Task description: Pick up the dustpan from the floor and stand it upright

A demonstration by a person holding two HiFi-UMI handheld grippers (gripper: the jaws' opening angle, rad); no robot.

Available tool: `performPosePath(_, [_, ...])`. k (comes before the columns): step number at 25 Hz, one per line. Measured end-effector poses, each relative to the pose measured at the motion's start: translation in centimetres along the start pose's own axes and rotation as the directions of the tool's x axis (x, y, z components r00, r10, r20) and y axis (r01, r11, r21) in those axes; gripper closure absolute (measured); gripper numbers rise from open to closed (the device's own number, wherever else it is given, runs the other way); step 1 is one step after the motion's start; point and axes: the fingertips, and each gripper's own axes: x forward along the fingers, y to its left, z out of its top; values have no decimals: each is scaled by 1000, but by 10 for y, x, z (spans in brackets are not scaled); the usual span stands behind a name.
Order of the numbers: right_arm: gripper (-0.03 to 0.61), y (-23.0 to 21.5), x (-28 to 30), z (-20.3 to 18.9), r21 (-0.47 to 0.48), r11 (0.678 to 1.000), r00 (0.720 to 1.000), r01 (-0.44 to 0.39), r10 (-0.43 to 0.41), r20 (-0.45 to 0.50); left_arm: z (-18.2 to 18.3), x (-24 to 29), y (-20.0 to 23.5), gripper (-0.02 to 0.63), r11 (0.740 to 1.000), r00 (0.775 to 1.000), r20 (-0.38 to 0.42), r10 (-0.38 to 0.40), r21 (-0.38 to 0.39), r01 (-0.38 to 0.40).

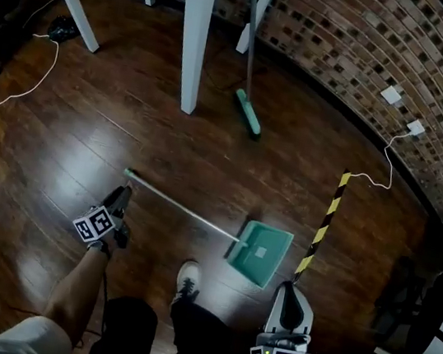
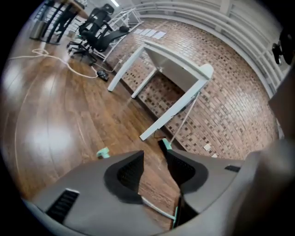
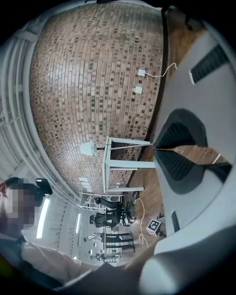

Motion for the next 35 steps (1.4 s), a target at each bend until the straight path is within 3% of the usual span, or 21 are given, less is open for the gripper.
performPosePath(7, [555,17,43,-78,-113,993,998,-23,29,49,-63,64,107,446,996,1000,-9,21,-83,-22])
performPosePath(15, [554,0,69,-139,-36,999,996,27,-24,90,-81,127,156,436,991,999,32,-10,-135,14])
performPosePath(22, [554,-9,71,-169,-6,997,993,76,-75,86,-89,149,160,428,974,992,81,-97,-196,111])
performPosePath(28, [554,3,78,-189,-20,999,998,31,-30,52,-92,152,151,428,967,986,65,-151,-197,161])
performPosePath(32, [554,16,82,-211,6,1000,999,24,-24,26,-96,163,141,428,968,980,47,-193,-151,198])
performPosePath(35, [554,22,84,-220,38,999,999,28,-29,18,-97,167,139,489,969,980,55,-190,-149,196])
